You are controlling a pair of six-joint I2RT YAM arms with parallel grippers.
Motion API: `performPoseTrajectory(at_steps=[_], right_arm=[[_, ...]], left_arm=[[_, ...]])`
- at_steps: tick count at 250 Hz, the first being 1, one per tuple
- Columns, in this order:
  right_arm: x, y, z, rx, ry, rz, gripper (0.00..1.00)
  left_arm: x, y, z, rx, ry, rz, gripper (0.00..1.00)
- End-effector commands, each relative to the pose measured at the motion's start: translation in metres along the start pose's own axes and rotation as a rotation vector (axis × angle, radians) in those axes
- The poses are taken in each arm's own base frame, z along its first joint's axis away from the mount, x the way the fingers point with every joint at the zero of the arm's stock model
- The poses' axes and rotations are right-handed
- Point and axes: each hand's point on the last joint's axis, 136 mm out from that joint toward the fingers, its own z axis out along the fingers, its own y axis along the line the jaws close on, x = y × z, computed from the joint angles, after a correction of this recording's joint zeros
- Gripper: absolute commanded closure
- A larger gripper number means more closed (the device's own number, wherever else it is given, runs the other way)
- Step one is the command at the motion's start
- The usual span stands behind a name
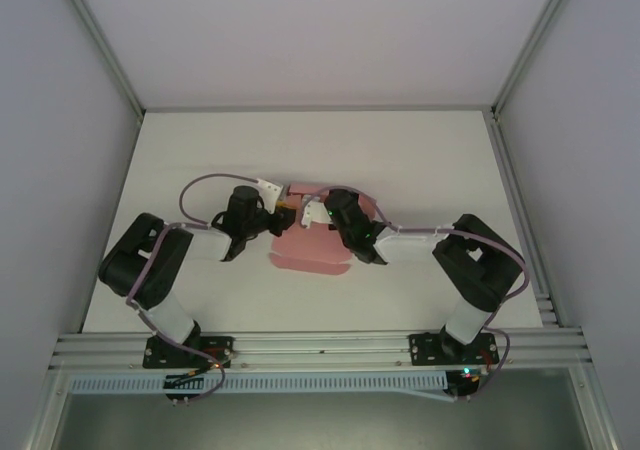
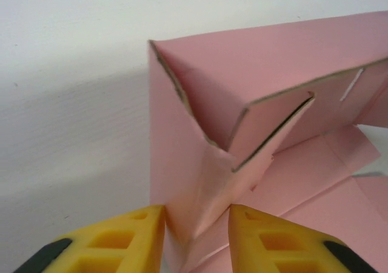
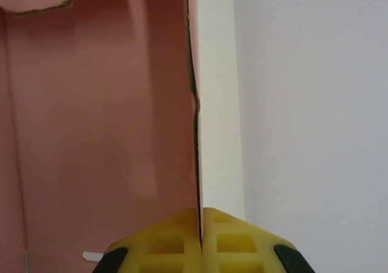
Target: Assemble paper box
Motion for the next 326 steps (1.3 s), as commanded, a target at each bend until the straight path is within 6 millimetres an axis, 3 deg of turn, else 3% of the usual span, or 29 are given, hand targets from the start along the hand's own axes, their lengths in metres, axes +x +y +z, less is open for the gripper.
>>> performPoseTrajectory(at_steps=[1,22,84,120,155,225,279,311,326], right_arm=[[0.001,0.033,-0.006,-0.091,0.006,-0.048,1.0],[-0.001,0.033,-0.009,-0.088,0.0,-0.049,1.0],[-0.007,0.03,-0.013,-0.085,-0.008,-0.032,1.0],[-0.006,0.029,-0.016,-0.092,0.009,0.007,1.0],[-0.001,0.033,-0.019,-0.107,0.034,0.027,1.0],[0.006,0.034,-0.025,-0.127,0.072,0.062,1.0],[0.003,0.037,-0.023,-0.143,0.061,0.064,1.0],[0.002,0.036,-0.019,-0.145,0.07,0.071,1.0],[0.001,0.033,-0.017,-0.144,0.069,0.09,1.0]], left_arm=[[-0.026,0.004,0.004,-0.053,-0.094,0.032,0.7],[-0.024,0.013,0.006,-0.125,-0.08,0.048,0.71],[-0.021,0.038,0.007,-0.381,-0.074,0.061,0.96],[-0.01,0.065,-0.004,-0.65,-0.073,0.06,0.98],[0.002,0.082,-0.017,-0.79,-0.074,-0.007,1.0],[0.022,0.113,-0.039,-1.095,-0.007,0.018,1.0],[0.029,0.101,-0.023,-0.982,0.02,0.014,1.0],[0.018,0.061,-0.004,-0.662,-0.04,0.051,0.76],[0.012,0.049,-0.007,-0.587,-0.075,0.042,0.66]])
